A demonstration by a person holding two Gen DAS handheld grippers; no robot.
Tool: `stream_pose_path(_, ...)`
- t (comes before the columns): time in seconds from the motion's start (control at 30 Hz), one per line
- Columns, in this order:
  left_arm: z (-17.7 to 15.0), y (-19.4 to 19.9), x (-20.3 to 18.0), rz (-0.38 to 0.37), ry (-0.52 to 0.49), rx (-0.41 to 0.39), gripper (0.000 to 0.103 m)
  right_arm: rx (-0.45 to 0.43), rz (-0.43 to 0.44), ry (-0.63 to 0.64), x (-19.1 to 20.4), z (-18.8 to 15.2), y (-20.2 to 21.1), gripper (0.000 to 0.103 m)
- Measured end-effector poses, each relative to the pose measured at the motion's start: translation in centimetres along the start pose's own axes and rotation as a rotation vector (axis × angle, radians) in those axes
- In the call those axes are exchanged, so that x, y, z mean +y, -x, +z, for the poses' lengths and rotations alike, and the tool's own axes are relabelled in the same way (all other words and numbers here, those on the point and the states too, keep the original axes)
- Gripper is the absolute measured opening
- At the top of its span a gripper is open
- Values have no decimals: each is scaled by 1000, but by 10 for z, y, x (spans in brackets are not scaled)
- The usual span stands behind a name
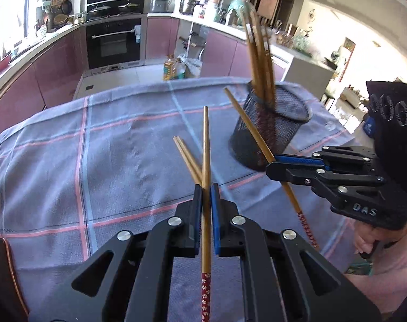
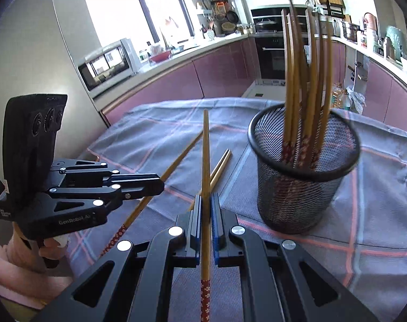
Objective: Organize utensils
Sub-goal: 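Lift the held chopsticks with both grippers up over the black mesh cup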
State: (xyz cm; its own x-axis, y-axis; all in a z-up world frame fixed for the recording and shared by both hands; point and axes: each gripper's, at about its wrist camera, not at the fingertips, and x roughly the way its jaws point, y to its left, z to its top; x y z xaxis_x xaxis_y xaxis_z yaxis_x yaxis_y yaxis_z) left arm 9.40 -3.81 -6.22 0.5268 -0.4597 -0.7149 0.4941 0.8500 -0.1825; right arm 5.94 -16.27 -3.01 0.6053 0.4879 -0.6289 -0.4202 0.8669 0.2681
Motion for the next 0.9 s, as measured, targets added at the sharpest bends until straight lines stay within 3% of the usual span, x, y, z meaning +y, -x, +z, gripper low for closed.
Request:
stream_pose_path(0.37,21,65,-15,-171,-34,-129,7,-127,33,-62,-21,9,47,6)
stream_pose_path(0.9,68,88,-27,-227,-21,-236,7,-258,6,-11,-28,42,89,6)
